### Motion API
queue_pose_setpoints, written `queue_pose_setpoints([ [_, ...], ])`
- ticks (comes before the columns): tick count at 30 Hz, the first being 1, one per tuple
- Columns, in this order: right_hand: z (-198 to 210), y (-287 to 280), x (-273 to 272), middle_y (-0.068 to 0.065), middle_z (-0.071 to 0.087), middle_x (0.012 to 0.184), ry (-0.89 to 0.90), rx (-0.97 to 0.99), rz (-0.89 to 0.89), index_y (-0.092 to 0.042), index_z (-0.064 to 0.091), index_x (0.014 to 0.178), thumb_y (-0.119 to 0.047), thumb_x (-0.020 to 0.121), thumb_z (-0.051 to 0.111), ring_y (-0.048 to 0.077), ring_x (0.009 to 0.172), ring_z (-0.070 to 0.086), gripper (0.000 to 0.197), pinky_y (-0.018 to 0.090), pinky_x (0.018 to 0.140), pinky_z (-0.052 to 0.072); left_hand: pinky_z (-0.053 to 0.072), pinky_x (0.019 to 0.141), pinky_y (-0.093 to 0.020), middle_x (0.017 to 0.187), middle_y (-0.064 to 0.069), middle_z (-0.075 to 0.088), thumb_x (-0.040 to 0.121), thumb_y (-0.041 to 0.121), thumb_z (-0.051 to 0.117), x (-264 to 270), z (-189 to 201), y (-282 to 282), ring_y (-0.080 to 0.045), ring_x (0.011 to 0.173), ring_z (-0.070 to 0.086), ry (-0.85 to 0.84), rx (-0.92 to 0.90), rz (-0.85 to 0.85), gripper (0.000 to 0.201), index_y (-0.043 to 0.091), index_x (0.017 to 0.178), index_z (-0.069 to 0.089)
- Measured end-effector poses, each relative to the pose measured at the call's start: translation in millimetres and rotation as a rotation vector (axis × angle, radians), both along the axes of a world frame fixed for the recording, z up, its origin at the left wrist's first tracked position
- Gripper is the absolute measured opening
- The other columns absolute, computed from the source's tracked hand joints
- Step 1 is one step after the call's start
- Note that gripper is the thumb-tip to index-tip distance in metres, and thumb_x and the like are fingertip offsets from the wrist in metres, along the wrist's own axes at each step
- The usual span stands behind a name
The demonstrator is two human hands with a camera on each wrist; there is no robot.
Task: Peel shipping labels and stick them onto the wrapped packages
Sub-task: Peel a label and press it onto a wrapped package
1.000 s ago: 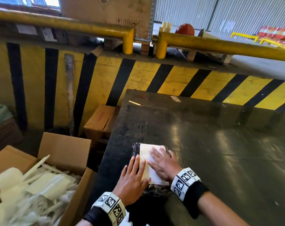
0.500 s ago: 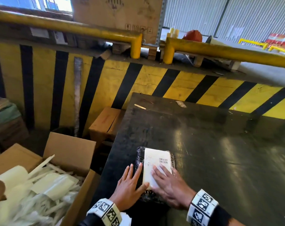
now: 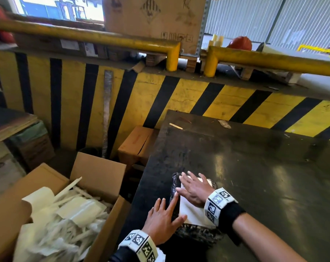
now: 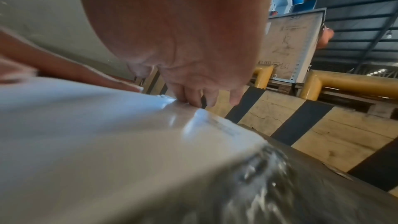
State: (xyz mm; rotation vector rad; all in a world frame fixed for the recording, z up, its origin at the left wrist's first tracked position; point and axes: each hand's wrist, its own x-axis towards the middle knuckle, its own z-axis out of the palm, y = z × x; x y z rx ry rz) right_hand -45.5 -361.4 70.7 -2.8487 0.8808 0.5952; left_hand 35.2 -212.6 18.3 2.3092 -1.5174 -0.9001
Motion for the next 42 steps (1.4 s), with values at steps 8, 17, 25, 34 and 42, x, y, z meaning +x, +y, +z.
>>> queue_pose_setpoints([
  [8,-21,37,-104,-0.015,-0.024,0.148,-0.124,0.036,-0.040,-0.026,-0.009,0.148,-0.077,0.051,-0.035,0.013,0.144,-0.017,0.113,0.040,0.112,-0.013,0.015,0.116,-0.046,0.159,-0.011,0.010,0.089,0.069,0.027,1,-9,-2,-0.026,0.147,0.000,-0.017,-0.030,0.004,0.075,0.044,0.145,-0.016],
  [17,-29,82,-85,-0.007,-0.008,0.158,-0.283,0.003,-0.291,-0.018,0.003,0.150,-0.069,0.063,-0.024,0.013,0.145,-0.011,0.104,0.043,0.115,-0.009,0.021,0.113,-0.047,0.157,-0.010,0.020,0.093,0.062,0.027,-1,-7,-4,-0.028,0.146,0.010,-0.060,-0.031,-0.012,0.073,0.040,0.144,-0.020],
  [25,-44,112,-135,-0.018,0.003,0.151,-0.293,-0.098,-0.361,-0.027,0.016,0.148,-0.064,0.088,-0.005,0.016,0.145,0.009,0.073,0.036,0.113,-0.011,0.024,0.110,-0.050,0.155,-0.010,0.025,0.094,0.058,0.029,-1,-7,-3,-0.029,0.144,0.016,-0.066,-0.042,-0.044,0.073,0.038,0.146,-0.019],
  [34,-64,158,-94,-0.010,0.047,0.142,-0.310,-0.135,-0.409,-0.026,0.049,0.134,-0.062,0.094,0.024,0.017,0.131,0.045,0.059,0.043,0.108,0.005,0.028,0.107,-0.049,0.153,-0.012,0.029,0.094,0.059,0.028,1,-10,-4,-0.030,0.141,0.023,-0.153,-0.066,-0.059,0.071,0.038,0.147,-0.012],
  [42,-43,117,-130,-0.014,0.067,0.115,-0.714,-0.236,-0.562,-0.027,0.067,0.107,-0.047,0.094,0.027,0.014,0.118,0.057,0.047,0.030,0.104,0.019,0.036,0.106,-0.050,0.136,-0.022,0.052,0.071,0.038,0.077,-13,1,4,-0.035,0.134,0.037,-0.571,-0.445,-0.227,0.065,0.018,0.128,0.055],
])
